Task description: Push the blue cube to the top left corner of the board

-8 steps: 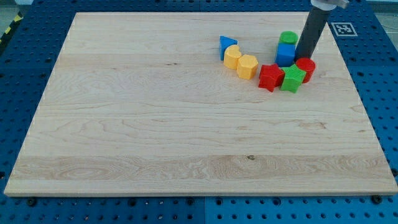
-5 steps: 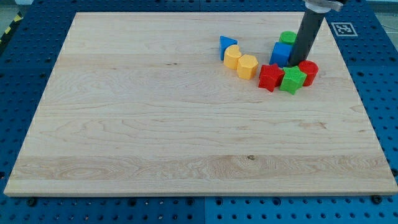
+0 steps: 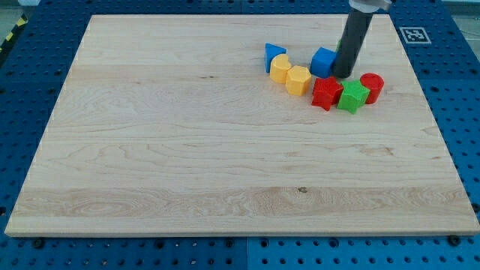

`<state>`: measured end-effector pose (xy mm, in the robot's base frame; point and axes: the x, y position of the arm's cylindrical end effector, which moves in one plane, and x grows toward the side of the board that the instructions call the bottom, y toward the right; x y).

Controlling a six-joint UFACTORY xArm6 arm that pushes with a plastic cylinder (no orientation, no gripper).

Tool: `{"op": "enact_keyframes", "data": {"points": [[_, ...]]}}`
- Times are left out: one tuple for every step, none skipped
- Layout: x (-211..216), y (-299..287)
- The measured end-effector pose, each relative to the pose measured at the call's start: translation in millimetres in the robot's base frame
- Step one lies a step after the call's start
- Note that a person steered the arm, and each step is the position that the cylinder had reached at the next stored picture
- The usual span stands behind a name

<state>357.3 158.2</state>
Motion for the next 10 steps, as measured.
{"op": "enact_keyframes", "data": {"points": [[-5, -15], [-24, -20], [-32, -52], [-41, -87], [-43, -73], [-43, -42], [-58, -35], [-67, -58], [-78, -102], [-87, -131]]}}
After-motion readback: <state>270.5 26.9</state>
